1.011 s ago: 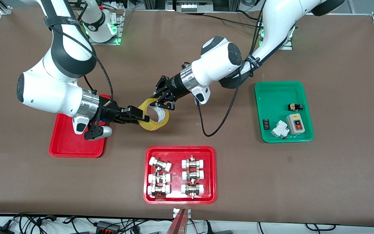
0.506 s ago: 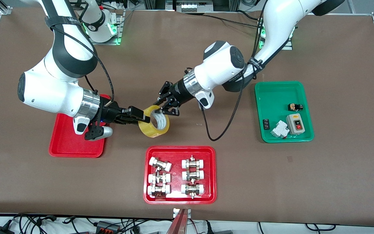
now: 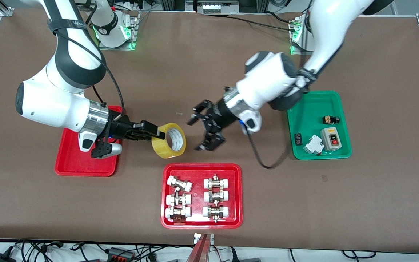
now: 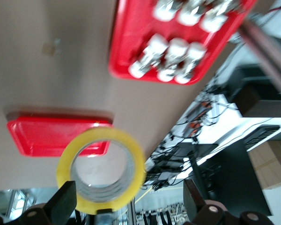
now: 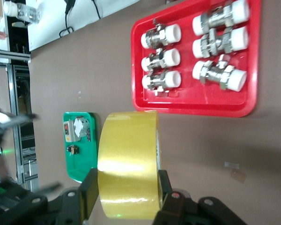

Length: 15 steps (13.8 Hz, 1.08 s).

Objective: Left arm passes tape to right arm into tray
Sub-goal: 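Grasp the tape with the right gripper while the left gripper releases it, then lower the tape into the red tray while the left gripper withdraws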

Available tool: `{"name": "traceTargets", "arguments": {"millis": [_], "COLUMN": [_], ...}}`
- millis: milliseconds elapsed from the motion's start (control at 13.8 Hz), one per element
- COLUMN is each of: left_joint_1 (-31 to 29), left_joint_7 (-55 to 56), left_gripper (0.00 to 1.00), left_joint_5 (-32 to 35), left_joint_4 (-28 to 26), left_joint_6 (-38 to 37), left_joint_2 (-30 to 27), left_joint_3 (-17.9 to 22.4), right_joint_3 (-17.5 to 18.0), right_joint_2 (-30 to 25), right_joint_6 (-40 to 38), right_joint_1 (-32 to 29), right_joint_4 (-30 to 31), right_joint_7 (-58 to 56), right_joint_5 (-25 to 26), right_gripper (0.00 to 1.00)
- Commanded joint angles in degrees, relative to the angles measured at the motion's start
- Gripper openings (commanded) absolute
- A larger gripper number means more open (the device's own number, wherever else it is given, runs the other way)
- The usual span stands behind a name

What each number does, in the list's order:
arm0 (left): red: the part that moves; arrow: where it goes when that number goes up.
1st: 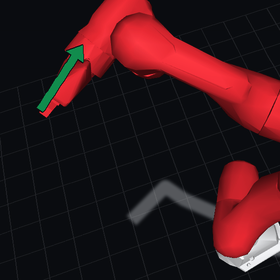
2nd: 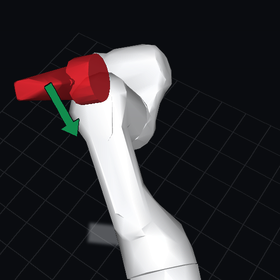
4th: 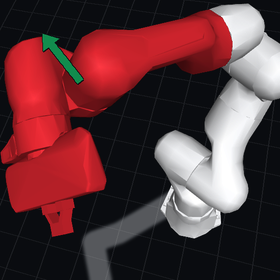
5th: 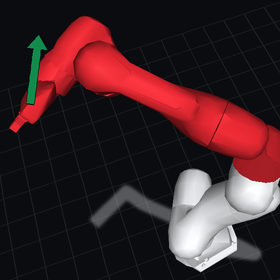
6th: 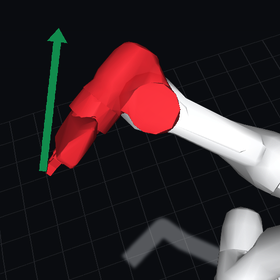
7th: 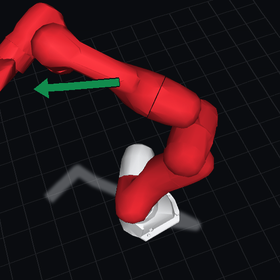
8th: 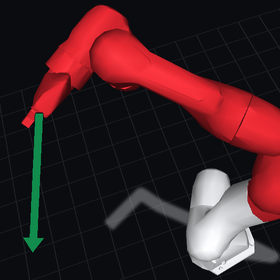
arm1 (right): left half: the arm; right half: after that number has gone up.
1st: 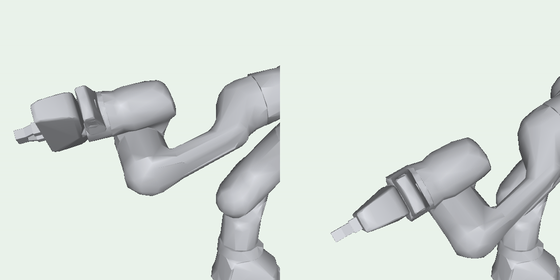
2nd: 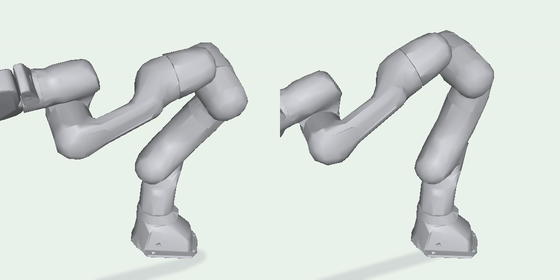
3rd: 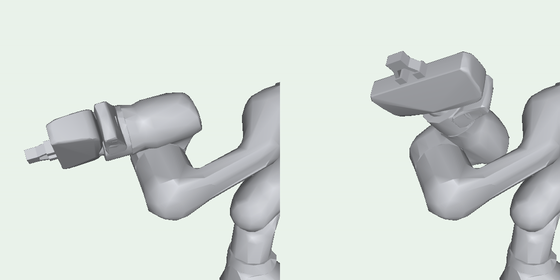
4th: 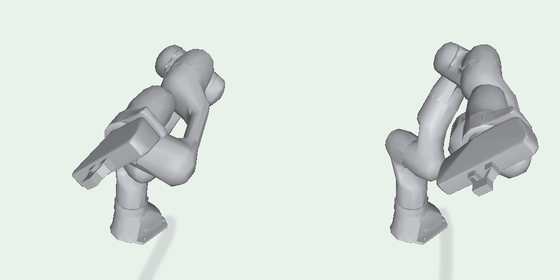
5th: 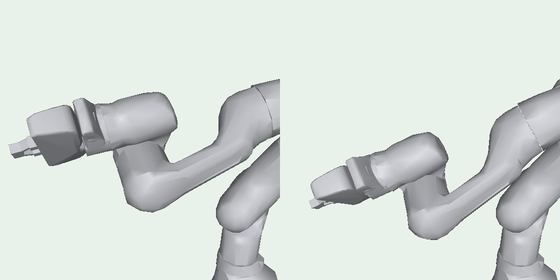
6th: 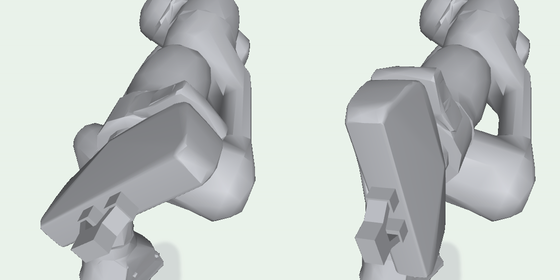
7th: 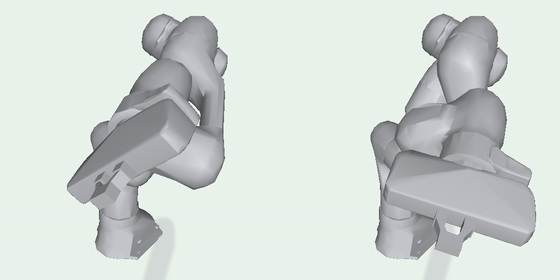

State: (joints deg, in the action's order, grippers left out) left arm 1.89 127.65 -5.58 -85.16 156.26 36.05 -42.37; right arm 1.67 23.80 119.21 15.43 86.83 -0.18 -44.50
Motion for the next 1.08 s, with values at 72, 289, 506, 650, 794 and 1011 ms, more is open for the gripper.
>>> {"name": "traceTargets", "arguments": {"millis": [72,289,506,650,794,1011], "left_joint_1": [-5.5,-9.9,-15.3,-18.5,-22.3,-27.0], "left_joint_7": [-14.0,-30.7,-47.5,-59.2,-75.1,-92.5], "left_gripper": [1.0,1.0,1.0,1.0,1.0,1.0], "left_joint_5": [0.4,0.3,0.3,0.3,0.3,3.2], "left_joint_4": [-1.1,-1.0,-1.0,-0.9,-0.9,-0.9], "left_joint_6": [-11.2,-24.7,-36.8,-44.9,-56.9,-68.9], "left_joint_2": [-5.3,-7.6,-9.9,-12.4,-15.6,-19.6], "left_joint_3": [0.0,-0.1,-0.1,-0.1,0.0,0.4], "right_joint_3": [0.3,0.3,0.3,0.3,0.3,0.3], "right_joint_2": [0.2,2.9,7.5,11.3,14.8,17.9], "right_joint_6": [-9.0,-18.8,-25.2,-26.8,-27.5,-28.4], "right_joint_1": [-8.8,-17.6,-26.1,-30.6,-33.8,-35.6], "right_joint_4": [-1.1,-0.8,0.6,1.1,1.2,1.2], "right_joint_7": [-6.2,-16.0,-29.3,-38.7,-45.6,-50.2], "right_joint_5": [-0.4,-0.3,-0.1,1.1,2.3,3.6], "right_gripper": [0.0,0.0,0.0,0.0,0.0,0.0]}}
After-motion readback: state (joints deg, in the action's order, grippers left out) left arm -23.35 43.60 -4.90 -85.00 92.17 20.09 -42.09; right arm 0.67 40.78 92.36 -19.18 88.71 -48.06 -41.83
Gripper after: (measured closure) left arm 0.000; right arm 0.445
